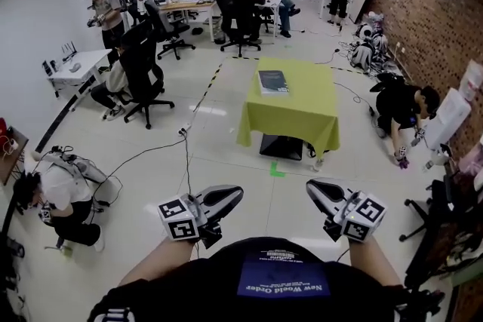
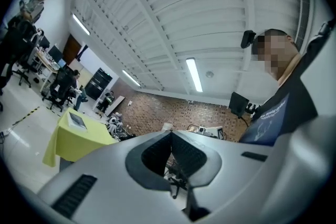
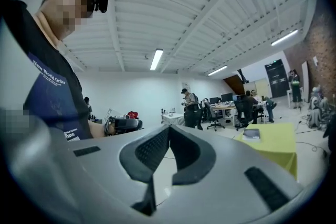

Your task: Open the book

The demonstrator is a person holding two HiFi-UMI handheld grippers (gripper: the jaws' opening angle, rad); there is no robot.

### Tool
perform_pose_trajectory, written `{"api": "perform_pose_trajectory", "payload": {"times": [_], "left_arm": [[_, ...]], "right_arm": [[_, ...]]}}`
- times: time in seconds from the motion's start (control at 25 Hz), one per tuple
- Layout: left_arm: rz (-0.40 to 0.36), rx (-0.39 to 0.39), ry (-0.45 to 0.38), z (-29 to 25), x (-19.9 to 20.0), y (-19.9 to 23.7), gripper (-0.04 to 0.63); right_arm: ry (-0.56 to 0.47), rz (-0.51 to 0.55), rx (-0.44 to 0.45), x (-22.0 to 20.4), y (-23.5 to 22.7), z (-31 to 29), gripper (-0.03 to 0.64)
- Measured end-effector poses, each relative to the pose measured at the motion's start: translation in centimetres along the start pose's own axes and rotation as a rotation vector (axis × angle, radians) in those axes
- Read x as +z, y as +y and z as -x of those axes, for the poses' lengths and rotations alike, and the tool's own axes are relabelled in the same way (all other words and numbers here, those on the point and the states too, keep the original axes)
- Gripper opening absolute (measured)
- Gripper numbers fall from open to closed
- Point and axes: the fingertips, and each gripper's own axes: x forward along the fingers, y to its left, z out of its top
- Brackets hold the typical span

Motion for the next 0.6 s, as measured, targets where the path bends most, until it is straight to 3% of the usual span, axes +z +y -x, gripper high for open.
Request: {"api": "perform_pose_trajectory", "payload": {"times": [0.12, 0.44, 0.6], "left_arm": [[0.002, 0.053, -0.025, -3.0, 0.3, 1.5, 0.006], [0.005, 0.087, 0.017, -7.6, 0.2, 5.5, 0.006], [0.027, 0.049, 0.019, -9.1, 0.7, 8.9, 0.006]], "right_arm": [[-0.008, 0.015, 0.038, 0.8, -3.8, 0.0, -0.012], [-0.027, -0.026, 0.035, 0.5, -11.3, -1.2, -0.012], [-0.011, -0.029, 0.002, 0.1, -13.8, -2.9, -0.012]]}}
